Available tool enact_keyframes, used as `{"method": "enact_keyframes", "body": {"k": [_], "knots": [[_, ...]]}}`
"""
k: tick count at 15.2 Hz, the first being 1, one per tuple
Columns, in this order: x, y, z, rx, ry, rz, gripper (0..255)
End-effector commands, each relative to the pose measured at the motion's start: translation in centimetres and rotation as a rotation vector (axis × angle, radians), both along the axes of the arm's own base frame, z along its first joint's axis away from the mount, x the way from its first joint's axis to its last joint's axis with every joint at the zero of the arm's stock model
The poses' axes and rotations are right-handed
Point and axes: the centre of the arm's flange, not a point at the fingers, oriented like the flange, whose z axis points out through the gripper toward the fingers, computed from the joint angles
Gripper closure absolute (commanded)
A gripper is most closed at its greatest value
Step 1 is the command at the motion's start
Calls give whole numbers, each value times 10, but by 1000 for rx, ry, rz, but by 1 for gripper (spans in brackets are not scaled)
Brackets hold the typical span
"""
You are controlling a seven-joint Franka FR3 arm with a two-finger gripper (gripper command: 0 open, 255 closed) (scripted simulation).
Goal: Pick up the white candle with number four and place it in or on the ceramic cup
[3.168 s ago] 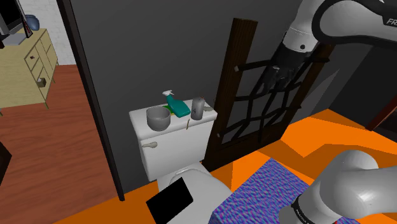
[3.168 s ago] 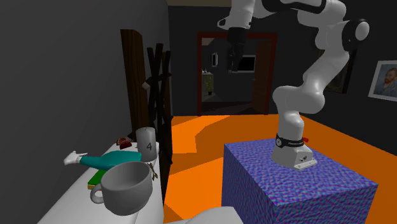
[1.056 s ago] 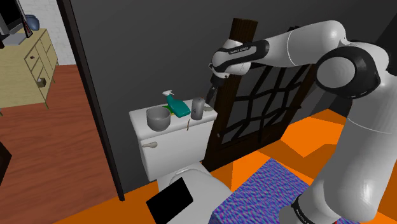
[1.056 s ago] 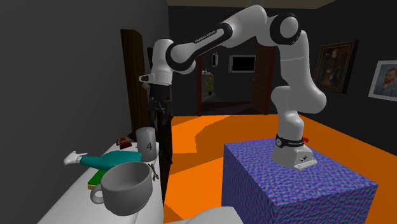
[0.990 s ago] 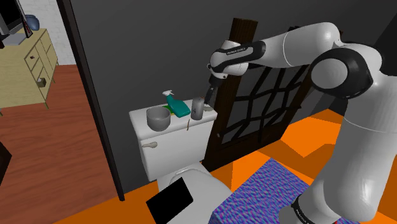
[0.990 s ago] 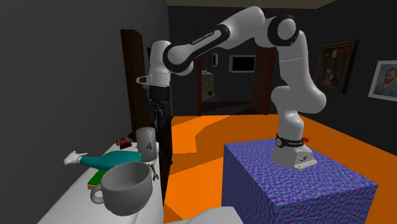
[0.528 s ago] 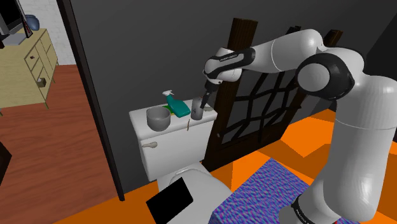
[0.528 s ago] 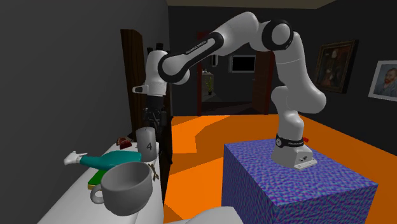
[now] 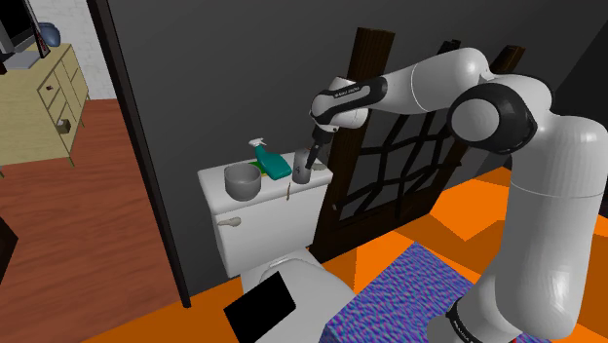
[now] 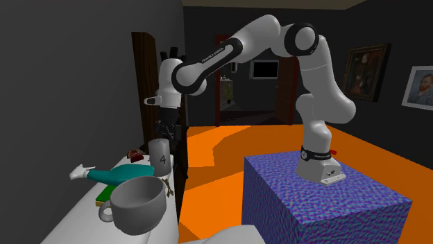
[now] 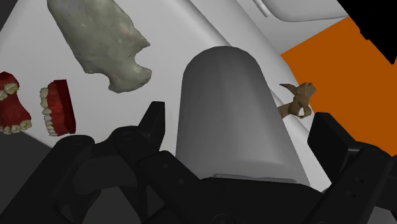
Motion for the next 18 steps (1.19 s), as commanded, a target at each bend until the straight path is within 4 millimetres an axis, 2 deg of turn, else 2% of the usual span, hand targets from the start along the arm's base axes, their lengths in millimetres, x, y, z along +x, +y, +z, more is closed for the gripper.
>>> {"method": "enact_keyframes", "body": {"k": [1,2,11,18], "knots": [[0,0,0,0,0,0,0],[0,0,0,0,0,0,255],[0,0,0,0,0,0,255],[0,0,37,0,0,0,255]]}}
